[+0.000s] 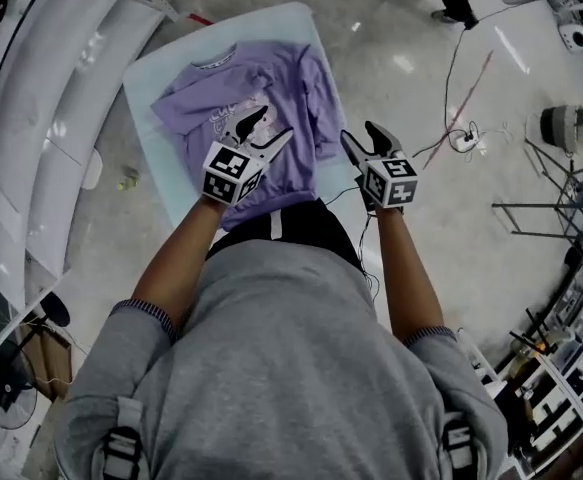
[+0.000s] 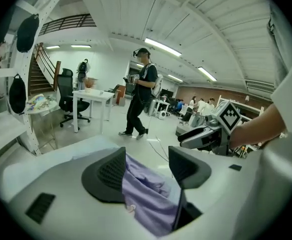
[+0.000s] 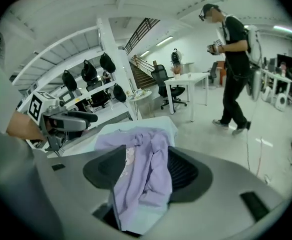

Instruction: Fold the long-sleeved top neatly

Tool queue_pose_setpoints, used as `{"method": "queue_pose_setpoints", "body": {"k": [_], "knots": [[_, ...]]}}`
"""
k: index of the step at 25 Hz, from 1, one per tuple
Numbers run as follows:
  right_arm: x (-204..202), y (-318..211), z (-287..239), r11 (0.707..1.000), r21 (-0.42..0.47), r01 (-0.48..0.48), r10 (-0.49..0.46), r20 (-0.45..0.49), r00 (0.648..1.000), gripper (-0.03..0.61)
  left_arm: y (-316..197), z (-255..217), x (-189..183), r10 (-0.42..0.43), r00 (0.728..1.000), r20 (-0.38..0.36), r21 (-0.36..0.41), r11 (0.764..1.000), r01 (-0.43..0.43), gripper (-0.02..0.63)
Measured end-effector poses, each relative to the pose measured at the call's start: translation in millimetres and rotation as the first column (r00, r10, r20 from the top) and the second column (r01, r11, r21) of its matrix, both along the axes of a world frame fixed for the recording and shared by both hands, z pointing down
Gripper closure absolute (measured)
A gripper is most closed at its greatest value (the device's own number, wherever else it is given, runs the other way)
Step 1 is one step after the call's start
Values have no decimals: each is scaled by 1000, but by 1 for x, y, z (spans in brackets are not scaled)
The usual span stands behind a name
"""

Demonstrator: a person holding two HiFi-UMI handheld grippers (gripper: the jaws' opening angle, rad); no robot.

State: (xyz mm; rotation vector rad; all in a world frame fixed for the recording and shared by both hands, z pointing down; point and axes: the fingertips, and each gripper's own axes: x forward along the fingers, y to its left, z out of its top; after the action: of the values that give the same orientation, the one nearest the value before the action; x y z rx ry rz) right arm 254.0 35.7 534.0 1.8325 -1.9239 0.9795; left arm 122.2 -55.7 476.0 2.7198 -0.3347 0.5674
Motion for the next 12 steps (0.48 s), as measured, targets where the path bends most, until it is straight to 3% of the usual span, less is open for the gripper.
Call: {"method": "queue_pose_setpoints", "body": {"k": [7, 12], "knots": [[-23, 34, 38, 994, -48, -99, 101, 44, 994, 299, 51, 24, 16, 109, 994, 25, -28, 994, -109, 322], [-20, 45, 91, 970, -101, -223, 231, 81, 969, 305, 65, 51, 25, 138, 988, 66, -43, 990, -135, 322]]}}
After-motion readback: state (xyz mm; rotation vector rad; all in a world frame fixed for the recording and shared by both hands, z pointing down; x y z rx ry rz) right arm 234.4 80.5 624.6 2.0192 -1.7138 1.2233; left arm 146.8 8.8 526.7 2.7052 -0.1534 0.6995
